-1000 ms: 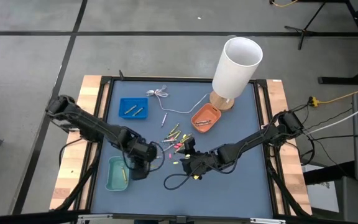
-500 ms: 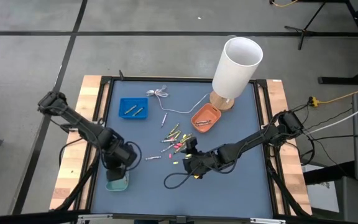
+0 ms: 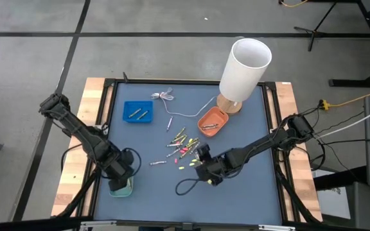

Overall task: Sort crayons
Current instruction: Put the yellow crayon into the green bin

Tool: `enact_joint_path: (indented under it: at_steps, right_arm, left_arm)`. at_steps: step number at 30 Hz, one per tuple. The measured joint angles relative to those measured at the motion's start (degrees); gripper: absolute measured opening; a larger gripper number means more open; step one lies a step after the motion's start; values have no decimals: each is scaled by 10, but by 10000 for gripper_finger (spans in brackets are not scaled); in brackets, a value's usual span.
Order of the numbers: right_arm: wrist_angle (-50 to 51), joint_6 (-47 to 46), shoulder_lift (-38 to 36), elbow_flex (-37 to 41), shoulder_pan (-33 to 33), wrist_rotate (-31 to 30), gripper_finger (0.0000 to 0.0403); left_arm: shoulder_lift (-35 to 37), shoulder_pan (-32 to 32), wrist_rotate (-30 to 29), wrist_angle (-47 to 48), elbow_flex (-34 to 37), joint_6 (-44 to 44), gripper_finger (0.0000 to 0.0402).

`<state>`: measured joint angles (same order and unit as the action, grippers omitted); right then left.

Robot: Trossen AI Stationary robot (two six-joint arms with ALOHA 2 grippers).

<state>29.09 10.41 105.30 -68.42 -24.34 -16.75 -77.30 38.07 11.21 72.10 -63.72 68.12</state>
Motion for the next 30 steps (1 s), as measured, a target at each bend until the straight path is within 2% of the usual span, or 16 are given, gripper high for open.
enact_joint_path:
  at_steps: [6, 13, 19, 24, 30]
  right_arm:
    - [25, -34, 0, 0, 0, 51, 193]
    - [39, -42, 0, 11, 0, 93, 193]
    - [40, -42, 0, 42, 0, 108, 193]
    - [33, -48, 0, 58, 0, 109, 192]
    - [29, -61, -1, 65, 0, 120, 150]
  left_arm:
    - [0, 4, -47, -1, 0, 7, 91]
    - [0, 4, -153, -26, 0, 7, 120]
    - [0, 4, -245, -84, 0, 7, 118]
    - [0, 3, -277, -135, 0, -18, 109]
    - [0, 3, -317, -199, 0, -36, 99]
